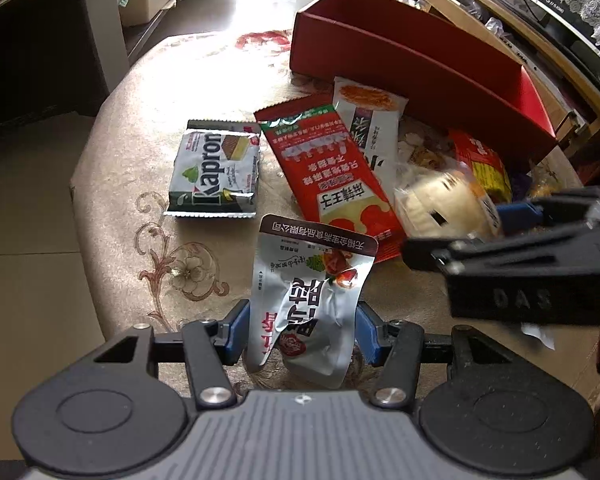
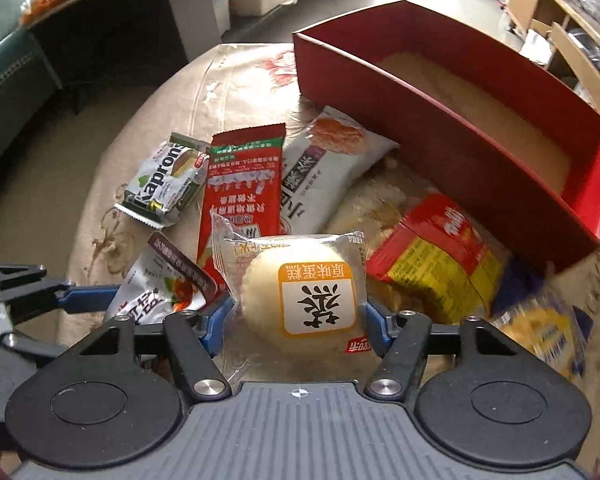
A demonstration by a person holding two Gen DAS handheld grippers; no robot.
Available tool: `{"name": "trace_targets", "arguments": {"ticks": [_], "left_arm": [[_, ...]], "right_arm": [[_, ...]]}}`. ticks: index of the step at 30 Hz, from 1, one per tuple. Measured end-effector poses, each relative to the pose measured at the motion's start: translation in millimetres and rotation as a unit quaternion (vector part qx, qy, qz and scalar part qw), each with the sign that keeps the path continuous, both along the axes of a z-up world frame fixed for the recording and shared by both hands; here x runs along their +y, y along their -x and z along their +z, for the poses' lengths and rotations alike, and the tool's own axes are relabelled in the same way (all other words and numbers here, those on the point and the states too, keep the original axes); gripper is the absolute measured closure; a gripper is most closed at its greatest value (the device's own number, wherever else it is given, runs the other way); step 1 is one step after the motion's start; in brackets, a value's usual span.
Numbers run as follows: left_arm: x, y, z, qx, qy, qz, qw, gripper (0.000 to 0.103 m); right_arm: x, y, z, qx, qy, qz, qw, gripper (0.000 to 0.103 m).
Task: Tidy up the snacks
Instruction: 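Grasp the white-and-red pouch with the left tool while the right tool grasps the wrapped round bun, then carry the pouch and the bun with both tools over the red box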
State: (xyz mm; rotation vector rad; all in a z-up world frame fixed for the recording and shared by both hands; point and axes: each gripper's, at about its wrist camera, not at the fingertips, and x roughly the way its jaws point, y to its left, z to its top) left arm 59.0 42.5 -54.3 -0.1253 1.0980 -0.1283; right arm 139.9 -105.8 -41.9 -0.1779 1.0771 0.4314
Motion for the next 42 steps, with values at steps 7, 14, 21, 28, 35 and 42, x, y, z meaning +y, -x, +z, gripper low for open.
{"name": "trace_targets", "arguments": {"ticks": [7,14,21,28,35,42], "left_arm": [[-16.8,7.6,18.2,-0.025,-0.006,-0.018,0.9995,0.05],[-35.3,-0.7,35.9,-0.049,-0.013,-0.023,0.9984,0.05],[-35.9,-18.5,54.0,-0.069,-0.01,0.001,0.9976,0.05],[-46.5,-40.3,77.1,-0.099,0.0,0.006,0.9951,0.05],[-63.5,-69.3,92.1,-0.124,-0.003,0.003,0.9923,0.05],[-64.9,-85.7,105.3,-0.139,0.018,0.008,0.9901,0.05]], "right_arm": [[-19.7,19.7,19.3,-0.031,-0.009,-0.029,0.999,0.032],[-47.2,24.5,37.2,-0.065,-0.016,-0.073,0.995,0.032],[-58.3,21.1,47.4,-0.083,-0.027,-0.092,0.992,0.032],[-65.7,11.4,58.9,-0.099,-0.045,-0.11,0.988,0.032],[-83.8,-4.4,69.1,-0.119,-0.059,-0.144,0.981,0.032],[-99.2,-19.0,74.9,-0.112,-0.107,-0.165,0.974,0.032]]}}
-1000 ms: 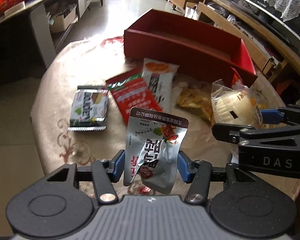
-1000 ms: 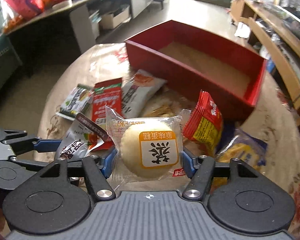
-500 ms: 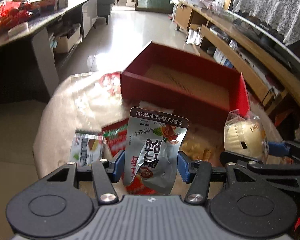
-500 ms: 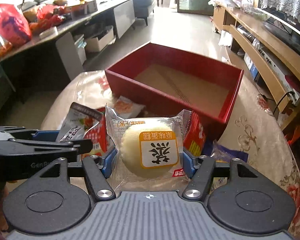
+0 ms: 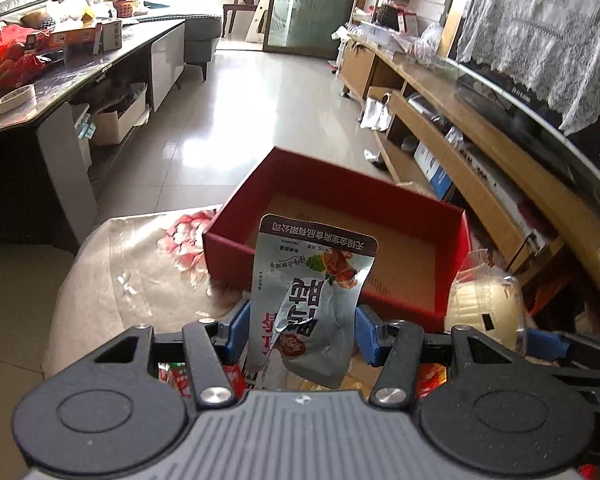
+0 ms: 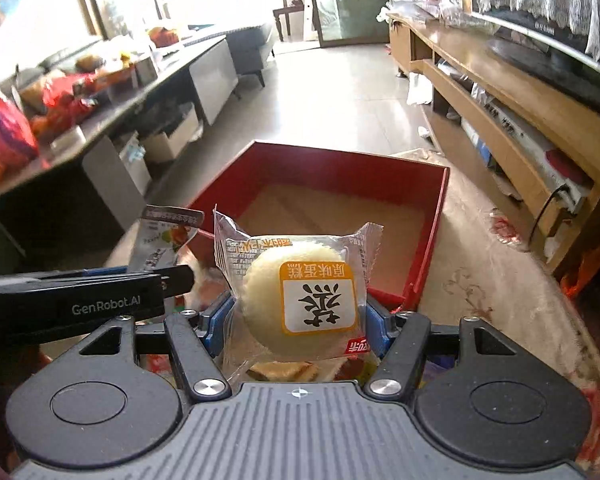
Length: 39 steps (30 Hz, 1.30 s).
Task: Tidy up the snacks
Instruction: 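Carry the pouch and the bun with both tools over the red box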
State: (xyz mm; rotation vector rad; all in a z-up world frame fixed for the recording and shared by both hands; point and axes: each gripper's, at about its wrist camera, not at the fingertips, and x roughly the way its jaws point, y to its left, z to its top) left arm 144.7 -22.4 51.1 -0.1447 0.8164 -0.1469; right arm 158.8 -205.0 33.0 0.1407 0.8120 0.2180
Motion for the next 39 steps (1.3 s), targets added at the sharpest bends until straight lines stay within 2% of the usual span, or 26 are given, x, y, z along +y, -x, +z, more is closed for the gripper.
{"name": "trace_targets", "arguments": {"ticks": [6,14,22,32,39], "left_arm": [[10.3,6.3,8.6,-0.005,0.016,0.001,0.9999,0.05],[1.4,-8.8,14.8,-0.017,0.004,0.007,0.9998,0.05],[-23.4,-48.6,13.5,-0.034,-0.019,0.007,0.9992,0.05],[-43.8,-102.3,-14.1,-0.023,-0.05,0.008,0.9985,0.051],[-55.1,-124.7,-39.7,-0.005,-0.071,0.01,0.9974,0.051]], "right_arm": [[0.1,3.7,5.0,0.0,-0.035,0.011,0.999,0.032],[-1.2,-3.7,13.2,-0.019,-0.026,-0.009,0.999,0.032],[-12.3,-33.0,13.8,-0.03,-0.006,-0.037,0.999,0.032],[-21.0,-78.2,-11.7,-0.012,0.012,-0.058,0.998,0.032],[-23.6,-99.8,-31.8,0.011,0.018,-0.064,0.998,0.032]]}}
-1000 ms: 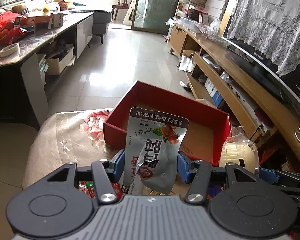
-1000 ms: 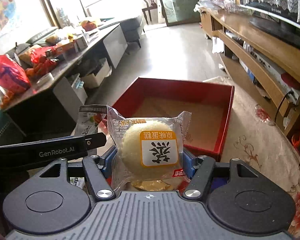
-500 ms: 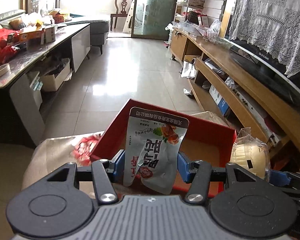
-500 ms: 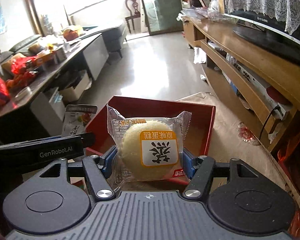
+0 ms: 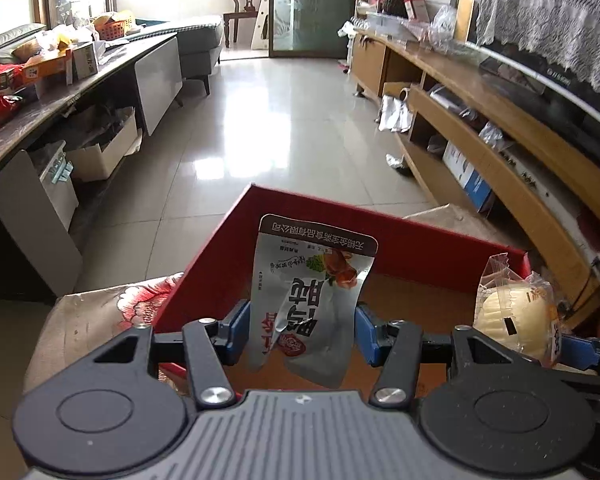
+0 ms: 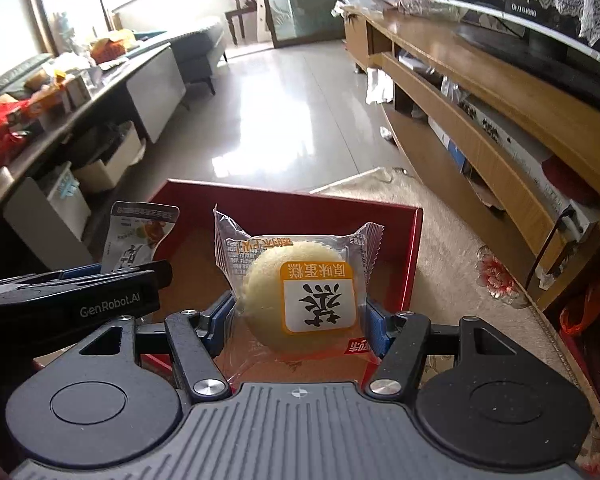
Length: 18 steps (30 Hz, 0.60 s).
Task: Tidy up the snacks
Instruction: 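Carry the pouch and the bun with both tools over the red box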
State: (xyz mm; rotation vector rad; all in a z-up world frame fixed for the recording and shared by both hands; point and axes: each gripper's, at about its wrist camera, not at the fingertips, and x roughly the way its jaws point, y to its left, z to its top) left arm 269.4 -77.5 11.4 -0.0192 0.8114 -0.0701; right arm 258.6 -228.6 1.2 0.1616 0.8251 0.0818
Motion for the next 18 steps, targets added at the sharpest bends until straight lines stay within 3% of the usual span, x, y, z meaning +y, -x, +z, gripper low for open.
{"name": "trace_targets", "arguments": {"ticks": [18], "left_arm": [[3.4,-9.8,-40.1,0.047,-0.038,0.006,0.9982,0.051]], "right_arm": [[15.9,-17.6,-35.5,0.048,0.025,0.013,0.998,0.032]]}}
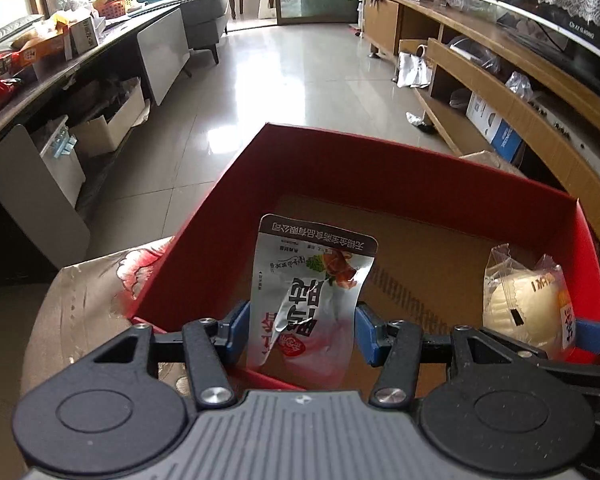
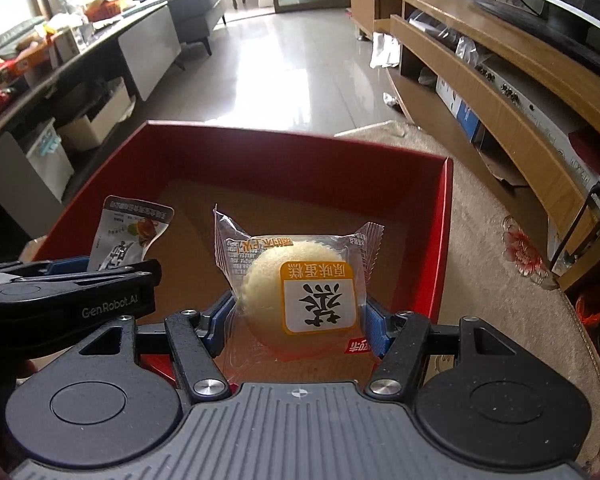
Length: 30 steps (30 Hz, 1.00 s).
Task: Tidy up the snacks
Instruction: 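Carry the pouch and the bun with both tools over the red box, then open both tools to drop the pouch and the bun into the box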
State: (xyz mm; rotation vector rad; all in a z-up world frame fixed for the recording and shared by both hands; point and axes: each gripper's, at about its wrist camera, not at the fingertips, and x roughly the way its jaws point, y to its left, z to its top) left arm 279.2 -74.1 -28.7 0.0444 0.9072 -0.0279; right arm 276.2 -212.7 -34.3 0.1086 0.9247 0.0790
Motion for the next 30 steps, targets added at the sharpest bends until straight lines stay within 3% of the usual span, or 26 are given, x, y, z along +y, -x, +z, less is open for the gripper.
{"name": "trace_targets", "arguments": {"ticks": [30], "left_arm": [[13.9,33.1,-0.2,0.032,-0.014,0.017,0.9993,0.052]], "right_arm": [[27.0,10.7,-2.9,0.02,0.075,0.014,0.997,0.03]]}}
